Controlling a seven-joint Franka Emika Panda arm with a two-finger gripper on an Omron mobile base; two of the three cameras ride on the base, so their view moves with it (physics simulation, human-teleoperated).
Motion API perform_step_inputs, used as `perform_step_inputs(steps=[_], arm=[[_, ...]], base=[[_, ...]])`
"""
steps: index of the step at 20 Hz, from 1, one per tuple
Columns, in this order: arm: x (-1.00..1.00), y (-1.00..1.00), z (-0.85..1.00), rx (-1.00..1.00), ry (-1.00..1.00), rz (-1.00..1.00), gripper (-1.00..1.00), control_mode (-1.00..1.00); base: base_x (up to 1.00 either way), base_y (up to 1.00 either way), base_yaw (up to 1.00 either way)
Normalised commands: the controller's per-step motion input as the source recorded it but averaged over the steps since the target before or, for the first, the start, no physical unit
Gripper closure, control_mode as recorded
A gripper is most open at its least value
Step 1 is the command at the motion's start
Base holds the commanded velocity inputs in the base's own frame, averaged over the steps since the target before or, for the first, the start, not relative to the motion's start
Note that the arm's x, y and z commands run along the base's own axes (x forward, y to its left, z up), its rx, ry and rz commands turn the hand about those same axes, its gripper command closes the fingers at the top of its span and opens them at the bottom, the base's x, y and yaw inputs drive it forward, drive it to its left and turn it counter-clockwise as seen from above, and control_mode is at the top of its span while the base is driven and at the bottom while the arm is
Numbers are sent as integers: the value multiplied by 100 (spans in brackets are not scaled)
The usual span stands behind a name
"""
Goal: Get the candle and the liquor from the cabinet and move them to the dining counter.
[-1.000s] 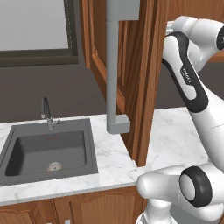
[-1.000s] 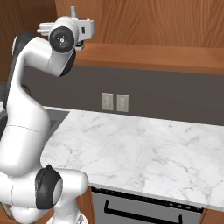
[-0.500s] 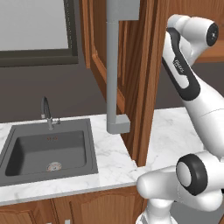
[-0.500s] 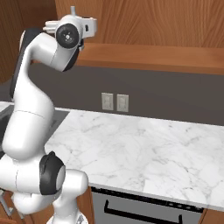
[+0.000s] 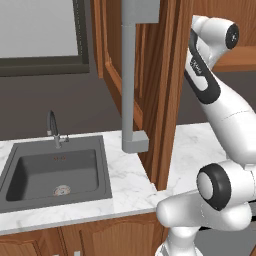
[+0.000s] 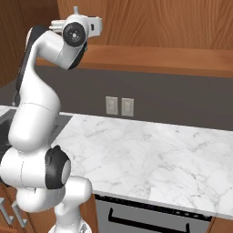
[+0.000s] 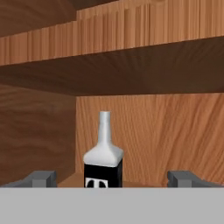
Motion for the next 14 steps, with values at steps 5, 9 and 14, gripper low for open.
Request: perform_step_inputs(steps=[5, 9, 14], arm=[[22, 8, 0, 0, 0, 0, -100, -100], [26, 11, 0, 0, 0, 0, -100, -100], [24, 11, 0, 0, 0, 0, -100, -100]], base=[[0, 0, 0], [0, 0, 0], [0, 0, 0]])
